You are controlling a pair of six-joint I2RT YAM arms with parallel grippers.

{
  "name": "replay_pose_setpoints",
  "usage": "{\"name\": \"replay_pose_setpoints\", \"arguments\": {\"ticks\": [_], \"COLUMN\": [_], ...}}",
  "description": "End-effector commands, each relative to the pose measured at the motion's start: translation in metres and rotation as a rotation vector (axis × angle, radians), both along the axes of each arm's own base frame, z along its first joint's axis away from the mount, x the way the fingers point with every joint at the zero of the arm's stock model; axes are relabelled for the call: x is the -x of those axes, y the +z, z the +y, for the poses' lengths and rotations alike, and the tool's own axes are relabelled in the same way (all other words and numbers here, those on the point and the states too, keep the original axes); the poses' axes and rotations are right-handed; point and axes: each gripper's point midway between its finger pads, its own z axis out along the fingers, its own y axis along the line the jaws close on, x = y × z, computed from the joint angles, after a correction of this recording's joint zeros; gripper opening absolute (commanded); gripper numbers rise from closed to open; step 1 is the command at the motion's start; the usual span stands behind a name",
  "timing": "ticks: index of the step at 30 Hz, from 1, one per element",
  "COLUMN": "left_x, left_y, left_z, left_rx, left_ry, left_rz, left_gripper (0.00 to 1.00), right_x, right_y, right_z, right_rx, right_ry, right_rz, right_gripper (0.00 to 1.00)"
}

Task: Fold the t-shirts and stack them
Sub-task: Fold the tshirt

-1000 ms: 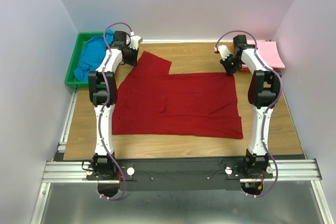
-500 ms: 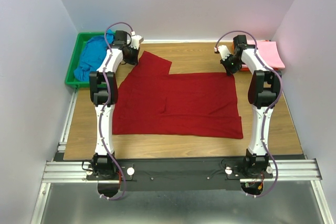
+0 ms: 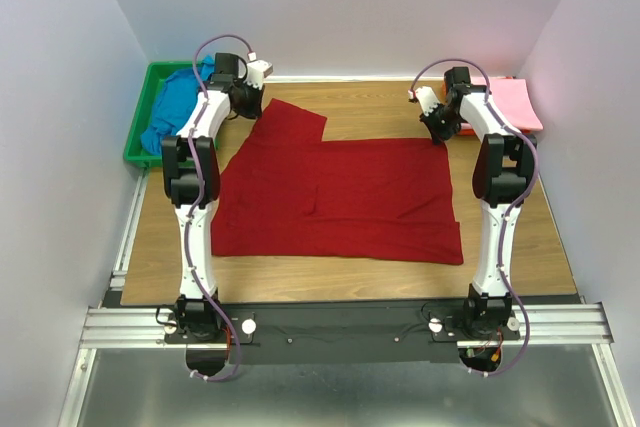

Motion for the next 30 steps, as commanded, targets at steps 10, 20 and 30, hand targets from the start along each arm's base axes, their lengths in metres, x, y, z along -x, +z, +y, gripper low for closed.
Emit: {"name": "replay_pose_setpoints", "arguments": {"ticks": [10, 20, 30], "left_x": [-0.001, 0.006, 0.0], "left_y": [-0.014, -0.036, 0.01], "left_z": [0.002, -0.005, -0.009], "left_rx": [0.003, 0.053, 0.088], "left_ry": [0.015, 0.0, -0.048], "left_rz": [0.054, 0.125, 0.001], "left_gripper": [0.51, 0.55, 0.03], "right_x": [0.005, 0.006, 0.002], "right_y": [0.005, 0.002, 0.018], "right_z": [-0.009, -0.01, -0.012], "right_rx": [0.029, 0.035, 0.049], "right_ry": [-0.02, -0.017, -0.006], "right_rz": [0.008, 0.015, -0.021], "right_gripper": [0.01, 0.01, 0.01]}}
